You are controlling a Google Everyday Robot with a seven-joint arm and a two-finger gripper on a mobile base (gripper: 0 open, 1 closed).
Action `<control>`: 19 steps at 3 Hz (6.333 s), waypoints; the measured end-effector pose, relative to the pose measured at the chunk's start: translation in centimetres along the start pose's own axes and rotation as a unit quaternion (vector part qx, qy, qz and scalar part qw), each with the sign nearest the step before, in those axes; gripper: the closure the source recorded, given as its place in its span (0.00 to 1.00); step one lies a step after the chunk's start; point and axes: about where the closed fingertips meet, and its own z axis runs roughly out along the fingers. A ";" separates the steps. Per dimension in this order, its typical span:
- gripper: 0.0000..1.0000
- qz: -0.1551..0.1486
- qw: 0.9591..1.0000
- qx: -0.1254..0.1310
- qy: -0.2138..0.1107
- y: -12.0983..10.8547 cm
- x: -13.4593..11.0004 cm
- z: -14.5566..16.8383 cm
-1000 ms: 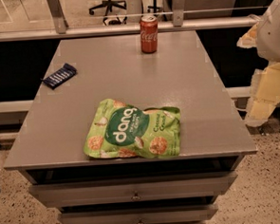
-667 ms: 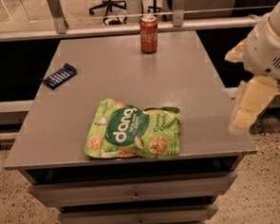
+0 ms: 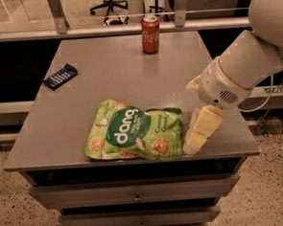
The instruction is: Move green rice chip bag near coke can
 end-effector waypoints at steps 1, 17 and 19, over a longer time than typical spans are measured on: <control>0.00 0.013 0.999 -0.025 -0.042 1.3 -2.2 3.3; 1.00 0.310 0.880 0.347 -0.092 -41.8 1.0 -2.5; 1.00 0.315 0.886 0.319 -0.121 -42.0 -2.5 0.6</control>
Offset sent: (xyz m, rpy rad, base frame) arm 0.0001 0.0971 -0.0390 0.2378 0.0747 -0.0139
